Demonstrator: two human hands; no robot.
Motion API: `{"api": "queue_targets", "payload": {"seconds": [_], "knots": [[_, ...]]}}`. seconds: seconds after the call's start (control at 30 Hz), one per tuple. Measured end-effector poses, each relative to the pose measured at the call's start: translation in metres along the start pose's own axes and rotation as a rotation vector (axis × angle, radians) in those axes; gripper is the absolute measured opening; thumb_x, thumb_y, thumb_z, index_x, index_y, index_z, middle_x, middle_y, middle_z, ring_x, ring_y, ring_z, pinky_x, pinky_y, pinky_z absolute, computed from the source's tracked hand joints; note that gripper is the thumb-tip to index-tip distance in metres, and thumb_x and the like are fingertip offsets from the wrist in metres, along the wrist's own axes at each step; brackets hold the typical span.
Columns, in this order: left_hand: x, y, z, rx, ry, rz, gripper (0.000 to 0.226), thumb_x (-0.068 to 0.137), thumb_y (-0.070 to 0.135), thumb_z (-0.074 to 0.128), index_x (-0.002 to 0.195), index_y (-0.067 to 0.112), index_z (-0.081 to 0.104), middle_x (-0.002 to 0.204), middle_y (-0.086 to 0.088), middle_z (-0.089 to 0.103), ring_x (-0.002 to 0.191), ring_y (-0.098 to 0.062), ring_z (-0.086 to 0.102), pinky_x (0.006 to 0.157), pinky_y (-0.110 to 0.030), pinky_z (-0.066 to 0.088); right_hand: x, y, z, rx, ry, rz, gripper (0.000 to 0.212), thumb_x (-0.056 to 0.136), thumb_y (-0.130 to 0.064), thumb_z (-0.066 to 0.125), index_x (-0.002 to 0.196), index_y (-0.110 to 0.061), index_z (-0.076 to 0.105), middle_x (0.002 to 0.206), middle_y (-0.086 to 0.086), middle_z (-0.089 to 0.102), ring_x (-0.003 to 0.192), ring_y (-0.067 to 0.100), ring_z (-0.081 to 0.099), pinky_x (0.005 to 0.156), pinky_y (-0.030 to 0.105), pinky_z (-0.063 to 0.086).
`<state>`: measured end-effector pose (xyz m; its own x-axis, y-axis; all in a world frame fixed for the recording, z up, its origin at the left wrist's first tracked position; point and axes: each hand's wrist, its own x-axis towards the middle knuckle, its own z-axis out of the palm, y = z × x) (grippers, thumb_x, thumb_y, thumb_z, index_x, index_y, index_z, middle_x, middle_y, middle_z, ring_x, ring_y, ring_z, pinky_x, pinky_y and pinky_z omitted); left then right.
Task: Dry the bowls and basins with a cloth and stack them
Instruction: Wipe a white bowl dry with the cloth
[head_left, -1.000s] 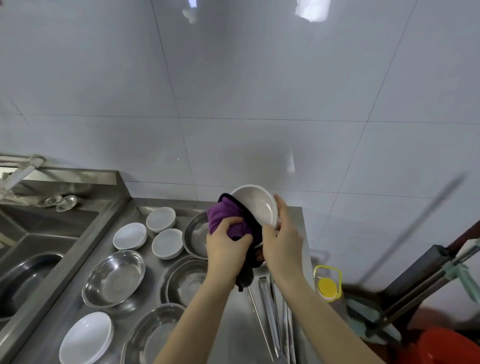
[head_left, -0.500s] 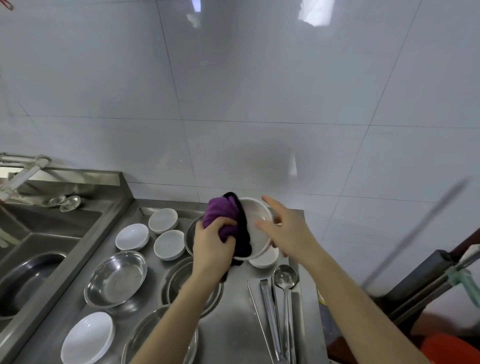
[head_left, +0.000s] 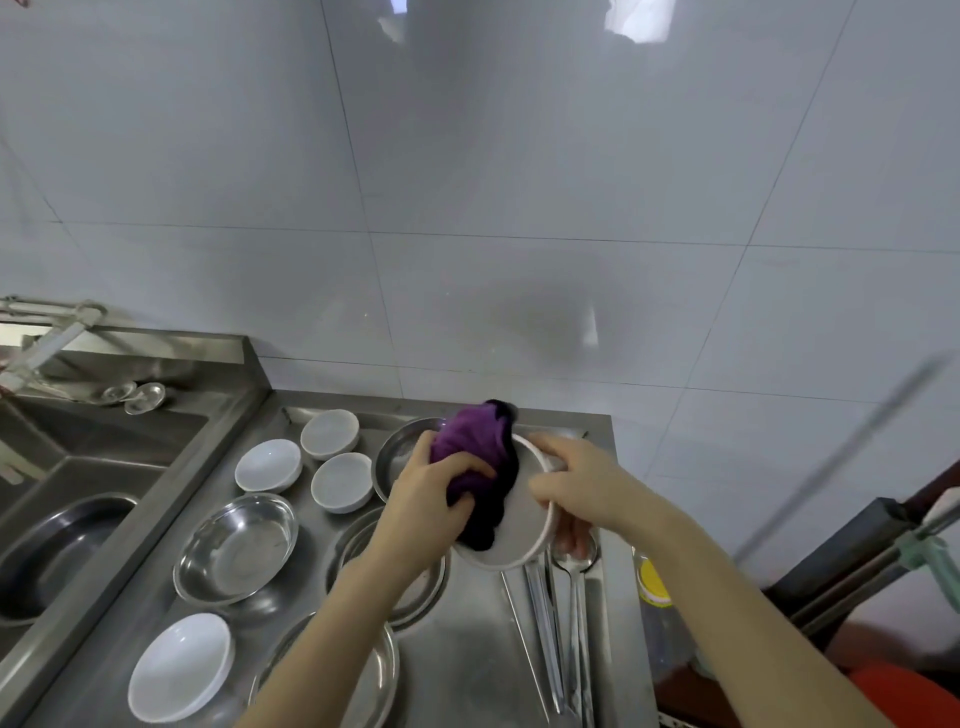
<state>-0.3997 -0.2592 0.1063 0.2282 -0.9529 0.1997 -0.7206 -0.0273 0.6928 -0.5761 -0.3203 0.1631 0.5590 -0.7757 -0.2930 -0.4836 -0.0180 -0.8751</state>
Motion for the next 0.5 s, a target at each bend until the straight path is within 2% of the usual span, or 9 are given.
{"api": "queue_targets", "payload": {"seconds": [0.07, 0.17, 0.27, 0.3, 0.33, 0.4, 0.5], "knots": [[0.005, 0.0, -0.003, -0.021, 0.034, 0.011, 0.04, 0.077, 0.002, 0.062, 0.099, 0.034, 0.07, 0.114, 0.004, 0.045, 0.097, -0.016, 0.049, 0.089, -0.026, 0.042, 0.001, -0.004, -0.002, 0.016, 0.021, 0.001, 0.061, 0.078, -0.002, 0.043, 0.125, -0.038, 0.056, 0.057, 0.011, 0.066, 0.041, 0.031, 0.06, 0.04, 0.03, 0.05], [0.01, 0.012, 0.008, -0.101, 0.203, -0.156, 0.039, 0.08, 0.004, 0.06, 0.107, 0.031, 0.068, 0.115, -0.002, 0.047, 0.094, -0.017, 0.049, 0.088, -0.025, 0.041, 0.005, -0.004, 0.011, 0.2, 0.209, -0.035, 0.056, 0.083, -0.006, 0.044, 0.127, -0.04, 0.055, 0.066, 0.014, 0.069, 0.044, 0.032, 0.064, 0.043, 0.032, 0.053], [0.005, 0.022, 0.026, -0.332, 0.195, -0.326, 0.036, 0.083, 0.01, 0.062, 0.114, 0.029, 0.063, 0.112, -0.004, 0.059, 0.088, -0.012, 0.058, 0.067, -0.006, 0.042, 0.015, 0.009, 0.03, 0.181, 0.509, -0.097, 0.05, 0.083, -0.017, 0.052, 0.126, -0.044, 0.054, 0.075, 0.001, 0.071, 0.06, 0.028, 0.07, 0.059, 0.036, 0.059], [0.003, 0.023, 0.03, -0.402, 0.168, -0.364, 0.035, 0.084, 0.011, 0.062, 0.114, 0.029, 0.062, 0.111, -0.004, 0.061, 0.086, -0.009, 0.059, 0.062, -0.005, 0.042, 0.017, 0.014, 0.035, 0.164, 0.556, -0.117, 0.052, 0.082, -0.02, 0.052, 0.127, -0.046, 0.053, 0.078, -0.002, 0.071, 0.064, 0.025, 0.07, 0.064, 0.038, 0.06], [0.002, 0.022, 0.032, -0.406, 0.162, -0.377, 0.035, 0.083, 0.012, 0.062, 0.114, 0.029, 0.062, 0.112, -0.005, 0.061, 0.087, -0.009, 0.059, 0.063, -0.006, 0.043, 0.017, 0.018, 0.038, 0.158, 0.558, -0.135, 0.054, 0.081, -0.021, 0.052, 0.128, -0.047, 0.051, 0.079, -0.003, 0.071, 0.066, 0.024, 0.07, 0.066, 0.041, 0.061], [0.001, 0.016, 0.029, -0.253, 0.169, -0.346, 0.039, 0.08, 0.012, 0.065, 0.113, 0.032, 0.063, 0.116, -0.005, 0.054, 0.092, -0.015, 0.055, 0.076, -0.015, 0.042, 0.014, 0.022, 0.035, 0.146, 0.473, -0.128, 0.054, 0.08, -0.017, 0.051, 0.126, -0.045, 0.053, 0.072, -0.001, 0.071, 0.061, 0.027, 0.069, 0.061, 0.044, 0.061], [0.002, 0.007, 0.012, 0.003, 0.092, -0.11, 0.039, 0.078, 0.008, 0.064, 0.107, 0.034, 0.067, 0.118, -0.001, 0.044, 0.095, -0.019, 0.051, 0.084, -0.023, 0.039, 0.008, 0.022, 0.009, 0.176, 0.122, -0.021, 0.041, 0.082, -0.005, 0.045, 0.113, -0.026, 0.06, 0.052, 0.011, 0.062, 0.038, 0.031, 0.059, 0.036, 0.03, 0.048]]}}
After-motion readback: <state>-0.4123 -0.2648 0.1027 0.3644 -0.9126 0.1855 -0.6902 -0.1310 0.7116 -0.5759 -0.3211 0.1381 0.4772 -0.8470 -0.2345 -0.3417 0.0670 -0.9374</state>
